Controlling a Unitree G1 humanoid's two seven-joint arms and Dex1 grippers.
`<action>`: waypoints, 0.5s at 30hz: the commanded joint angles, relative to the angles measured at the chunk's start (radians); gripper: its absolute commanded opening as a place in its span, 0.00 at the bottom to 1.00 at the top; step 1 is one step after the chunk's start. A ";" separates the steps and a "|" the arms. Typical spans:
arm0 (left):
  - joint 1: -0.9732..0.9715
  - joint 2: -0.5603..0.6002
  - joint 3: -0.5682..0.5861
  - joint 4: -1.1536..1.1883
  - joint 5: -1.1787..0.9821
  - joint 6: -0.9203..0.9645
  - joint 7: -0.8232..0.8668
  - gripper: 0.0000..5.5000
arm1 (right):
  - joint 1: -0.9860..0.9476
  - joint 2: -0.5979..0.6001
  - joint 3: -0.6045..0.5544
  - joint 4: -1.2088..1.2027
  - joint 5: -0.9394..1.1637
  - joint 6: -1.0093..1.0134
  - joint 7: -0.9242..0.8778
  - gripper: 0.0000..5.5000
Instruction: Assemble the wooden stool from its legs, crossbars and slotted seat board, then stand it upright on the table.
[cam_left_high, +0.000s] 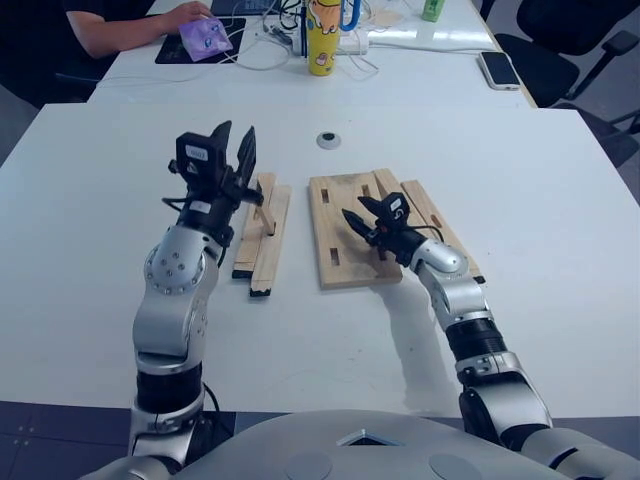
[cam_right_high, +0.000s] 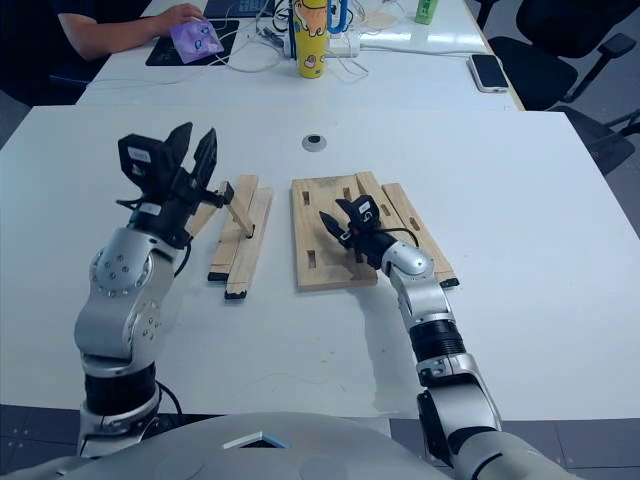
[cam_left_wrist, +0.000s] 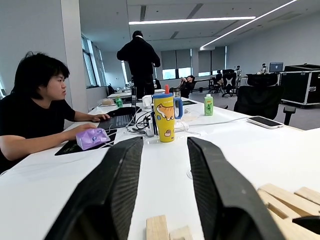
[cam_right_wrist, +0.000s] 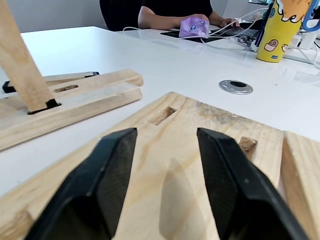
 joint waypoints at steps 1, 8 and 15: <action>0.055 -0.025 -0.019 -0.033 -0.026 0.032 0.003 0.41 | 0.016 -0.011 -0.005 -0.021 -0.004 0.012 -0.004 0.40; 0.040 -0.079 -0.012 0.069 -0.050 0.064 0.036 0.52 | -0.010 -0.010 0.007 -0.009 -0.006 0.020 0.013 0.40; 0.049 -0.095 0.006 0.158 -0.047 0.061 0.058 0.52 | -0.030 -0.011 0.015 0.005 -0.007 0.019 0.029 0.40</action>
